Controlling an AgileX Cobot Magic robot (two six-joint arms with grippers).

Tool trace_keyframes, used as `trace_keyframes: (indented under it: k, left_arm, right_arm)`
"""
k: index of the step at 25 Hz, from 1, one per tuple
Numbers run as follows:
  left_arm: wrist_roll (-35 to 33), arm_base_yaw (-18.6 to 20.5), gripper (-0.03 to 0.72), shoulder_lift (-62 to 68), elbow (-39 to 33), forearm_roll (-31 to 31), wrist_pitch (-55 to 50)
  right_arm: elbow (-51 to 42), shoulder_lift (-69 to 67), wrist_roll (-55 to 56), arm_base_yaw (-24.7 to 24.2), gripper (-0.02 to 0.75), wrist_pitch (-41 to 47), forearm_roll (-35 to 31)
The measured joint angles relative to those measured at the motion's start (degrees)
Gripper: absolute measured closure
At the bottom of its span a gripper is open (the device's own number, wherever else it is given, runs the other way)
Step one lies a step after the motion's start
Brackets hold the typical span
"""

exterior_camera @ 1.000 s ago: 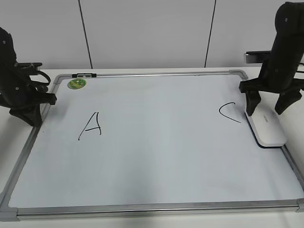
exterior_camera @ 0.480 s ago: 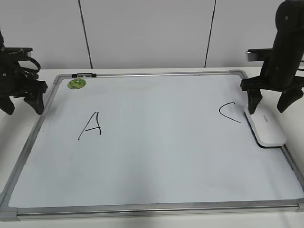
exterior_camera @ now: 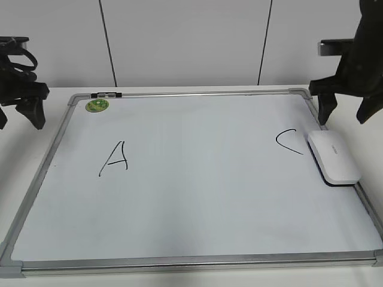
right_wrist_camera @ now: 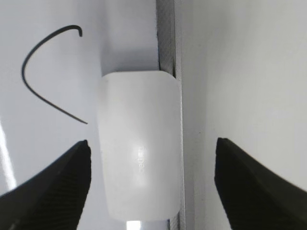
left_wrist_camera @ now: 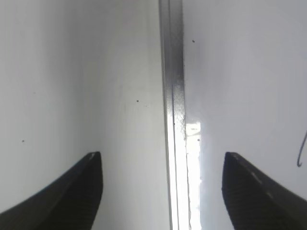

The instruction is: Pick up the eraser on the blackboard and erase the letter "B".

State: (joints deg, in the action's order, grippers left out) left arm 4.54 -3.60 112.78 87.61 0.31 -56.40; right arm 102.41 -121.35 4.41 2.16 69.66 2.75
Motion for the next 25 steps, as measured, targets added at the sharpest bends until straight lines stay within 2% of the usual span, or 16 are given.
trace_keyframes:
  k: [2,6,14,17,25]
  left_arm:
    - [0.0,-0.3,0.108,-3.4,-2.1,0.4,0.0]
    - [0.0,-0.5,0.113,-11.6,-10.6,0.5,2.1]
    - [0.0,-0.5,0.124,-27.0,-24.9,1.7,3.3]
    - [0.0,-0.5,0.131,-34.0,-28.7,1.9,3.4]
    - [0.0,-0.5,0.134,-53.0,-41.5,2.1,2.9]
  right_arm:
    - [-1.0,3.8,0.4,1.1,0.144,0.0,0.6]
    - [-5.2,12.0,2.3,5.2,0.144,0.2,4.0]
    - [-20.6,26.3,6.6,14.1,0.144,-3.2,7.6]
    - [-26.9,31.0,7.7,15.5,0.144,-6.4,7.7]
    - [-39.0,43.0,8.9,15.7,0.146,-10.1,7.7]
